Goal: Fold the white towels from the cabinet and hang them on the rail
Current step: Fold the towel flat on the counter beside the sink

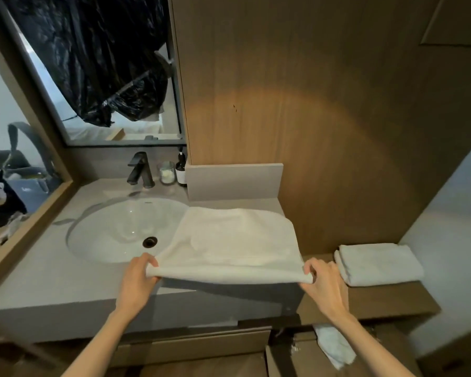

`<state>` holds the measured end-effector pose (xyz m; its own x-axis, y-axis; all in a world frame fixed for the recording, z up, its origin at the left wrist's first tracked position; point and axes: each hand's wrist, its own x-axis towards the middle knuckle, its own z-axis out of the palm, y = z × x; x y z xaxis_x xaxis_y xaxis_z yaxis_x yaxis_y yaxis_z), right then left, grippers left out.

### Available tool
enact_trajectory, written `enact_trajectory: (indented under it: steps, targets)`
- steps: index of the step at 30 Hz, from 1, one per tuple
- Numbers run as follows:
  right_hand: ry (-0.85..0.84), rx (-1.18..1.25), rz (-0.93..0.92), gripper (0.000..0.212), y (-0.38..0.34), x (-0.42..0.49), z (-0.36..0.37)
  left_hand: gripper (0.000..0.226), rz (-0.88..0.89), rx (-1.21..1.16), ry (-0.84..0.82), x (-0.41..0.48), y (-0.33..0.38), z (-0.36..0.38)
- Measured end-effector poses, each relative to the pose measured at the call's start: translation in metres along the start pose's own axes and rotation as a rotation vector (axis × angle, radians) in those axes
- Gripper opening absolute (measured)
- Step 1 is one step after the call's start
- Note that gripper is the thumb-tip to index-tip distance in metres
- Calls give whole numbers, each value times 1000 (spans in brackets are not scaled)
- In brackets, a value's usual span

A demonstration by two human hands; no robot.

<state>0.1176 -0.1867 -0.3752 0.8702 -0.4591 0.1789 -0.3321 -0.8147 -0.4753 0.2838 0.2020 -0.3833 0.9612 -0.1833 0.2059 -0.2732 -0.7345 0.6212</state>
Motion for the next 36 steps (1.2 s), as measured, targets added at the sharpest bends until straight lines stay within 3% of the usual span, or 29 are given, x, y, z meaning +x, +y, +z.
enact_trajectory:
  steps: [3,6,8,10,13,16,18,20,24,30,34,36]
  targets:
    - [-134,-99,10,33,8,-22,9,41,-95,40,-208,-23,-23,4]
    - [-296,37,100,37,22,-36,22,38,-170,95,-369,-40,-30,6]
    - [-377,204,183,31,29,-41,26,28,-235,18,-368,-44,-27,9]
    - [-411,376,315,37,28,-39,27,19,-296,-68,-313,-41,-20,11]
    - [-342,585,481,49,16,-29,24,24,-328,-99,-257,-32,-7,16]
    - [-302,682,511,53,2,-11,25,27,-249,-20,-253,-22,2,26]
    - [-287,612,488,40,-1,1,33,21,-249,-12,-229,-14,5,33]
    - [-257,501,463,11,-5,9,38,23,-307,-41,-192,-6,6,38]
    - [-161,479,477,33,2,22,49,41,-329,-73,-167,10,-1,43]
    - [-134,430,568,35,17,36,65,49,-286,-97,-152,30,3,56]
    - [-135,335,563,36,18,40,72,47,-350,64,-138,28,-7,67]
    - [-92,211,520,26,16,40,68,44,-376,139,-97,25,-9,69]
